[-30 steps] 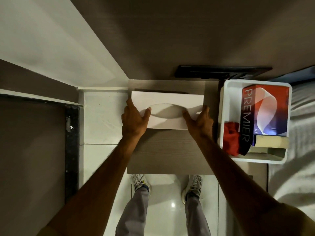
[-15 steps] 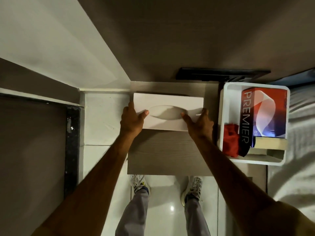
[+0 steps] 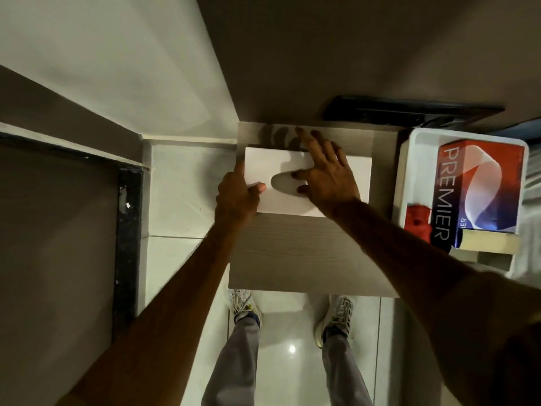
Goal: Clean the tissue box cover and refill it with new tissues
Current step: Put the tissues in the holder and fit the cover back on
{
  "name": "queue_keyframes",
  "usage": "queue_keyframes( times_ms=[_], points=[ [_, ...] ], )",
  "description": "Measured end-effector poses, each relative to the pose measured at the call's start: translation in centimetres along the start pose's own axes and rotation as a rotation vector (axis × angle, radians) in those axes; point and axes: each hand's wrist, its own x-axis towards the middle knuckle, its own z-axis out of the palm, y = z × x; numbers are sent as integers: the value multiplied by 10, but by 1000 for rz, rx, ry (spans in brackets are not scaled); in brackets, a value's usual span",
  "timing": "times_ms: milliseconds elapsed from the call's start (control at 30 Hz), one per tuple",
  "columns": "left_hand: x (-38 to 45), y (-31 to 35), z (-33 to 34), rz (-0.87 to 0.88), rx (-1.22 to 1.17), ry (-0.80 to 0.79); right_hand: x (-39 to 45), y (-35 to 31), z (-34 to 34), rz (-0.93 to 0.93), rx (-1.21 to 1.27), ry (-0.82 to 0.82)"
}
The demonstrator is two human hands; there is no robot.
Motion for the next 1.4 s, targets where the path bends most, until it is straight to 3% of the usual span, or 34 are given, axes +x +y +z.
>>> queue_keyframes(
  times_ms=[100, 233, 333, 467, 633, 733, 900, 1167, 1400],
  points=[
    [0, 0, 2, -13, -7, 24, 2, 3, 3, -86, -75, 45],
    [-1, 1, 2, -14, -23, 28, 2, -2, 3, 98, 213, 96],
    [-1, 1, 2, -18, -23, 18, 0, -1, 1, -13, 71, 173],
    [-2, 1, 1, -9, -32, 10, -9, 0, -2, -84, -40, 112],
    [-2, 1, 3, -20, -50, 17, -35, -1, -10, 81, 23, 162],
    [-3, 0, 4, -24, -55, 25, -52, -3, -11, 89, 8, 281],
    [-4, -2, 8, -13, -47, 53, -61, -7, -9, 150, 52, 292],
    [-6, -4, 16, -10, -43, 98, -69, -9, 0, 136, 85, 451],
    [-6, -13, 23, 24, -53, 130, -77, -13, 10, 196, 192, 446]
  ],
)
